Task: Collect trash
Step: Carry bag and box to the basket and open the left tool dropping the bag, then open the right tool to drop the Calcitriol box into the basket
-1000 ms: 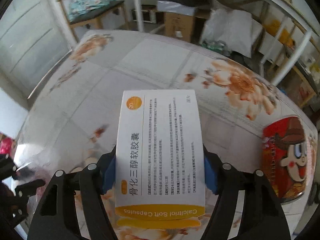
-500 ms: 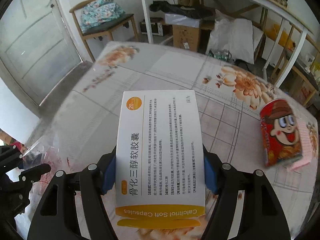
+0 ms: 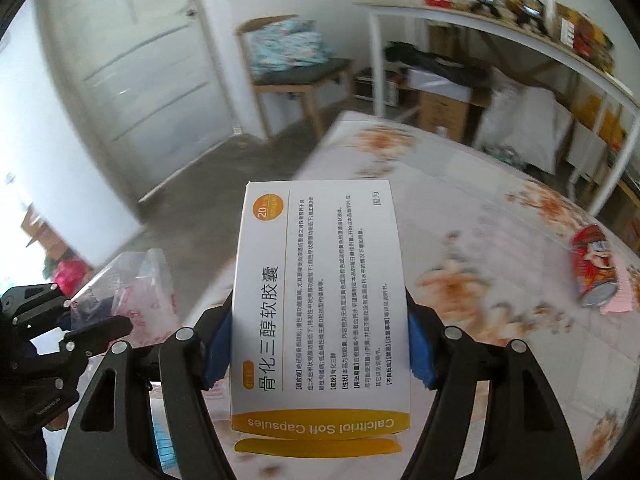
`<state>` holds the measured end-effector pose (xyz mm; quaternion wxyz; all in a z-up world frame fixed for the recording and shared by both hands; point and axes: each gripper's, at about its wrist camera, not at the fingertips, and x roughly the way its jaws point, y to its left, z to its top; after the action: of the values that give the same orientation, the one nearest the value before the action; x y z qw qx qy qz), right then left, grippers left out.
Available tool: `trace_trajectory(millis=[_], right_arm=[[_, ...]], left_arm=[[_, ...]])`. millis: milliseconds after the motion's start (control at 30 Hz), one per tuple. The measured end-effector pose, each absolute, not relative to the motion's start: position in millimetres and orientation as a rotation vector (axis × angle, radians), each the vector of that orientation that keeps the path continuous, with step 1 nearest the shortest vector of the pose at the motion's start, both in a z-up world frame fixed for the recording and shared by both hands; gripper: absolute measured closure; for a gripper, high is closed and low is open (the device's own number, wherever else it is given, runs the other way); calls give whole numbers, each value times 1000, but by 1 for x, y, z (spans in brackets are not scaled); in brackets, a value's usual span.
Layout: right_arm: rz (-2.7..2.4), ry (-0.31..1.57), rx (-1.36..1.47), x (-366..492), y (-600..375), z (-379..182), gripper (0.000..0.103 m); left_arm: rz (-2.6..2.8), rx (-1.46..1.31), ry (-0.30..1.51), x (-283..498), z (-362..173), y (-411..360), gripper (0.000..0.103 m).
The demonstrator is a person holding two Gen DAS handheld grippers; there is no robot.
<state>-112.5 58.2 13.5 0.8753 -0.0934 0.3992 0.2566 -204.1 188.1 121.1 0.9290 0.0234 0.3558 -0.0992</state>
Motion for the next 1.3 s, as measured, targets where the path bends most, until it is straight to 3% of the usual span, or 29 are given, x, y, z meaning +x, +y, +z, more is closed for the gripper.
trace_trajectory(millis=[267,533,800,967,1067,1133,1300], right_arm=[[782,840,-235,-223,165,-19,35],[1043,962,-287,-334,271,-106,35],[1166,1118,-409,-422,321,-202,35],[1182,1151,-541,-449,330,-231,35],[1180,1161,-574,-453,329,-239,35],[1178,1167,-595,-453,329,-243,34],[1166,1183,-626,-457,335,-253,34]], left_arm=[[69,-46,789,-364,102,284,93],[343,-265,1033,-518,-16,369,93],[443,-461,1261,-568,-160,400,93],[466,-547,1297,-572,-207,413,92],[499,-539,1298,-576,-224,412,80],[515,-547,1289,-580,-229,414,58],[508,-531,1261,-583,-227,410,56]])
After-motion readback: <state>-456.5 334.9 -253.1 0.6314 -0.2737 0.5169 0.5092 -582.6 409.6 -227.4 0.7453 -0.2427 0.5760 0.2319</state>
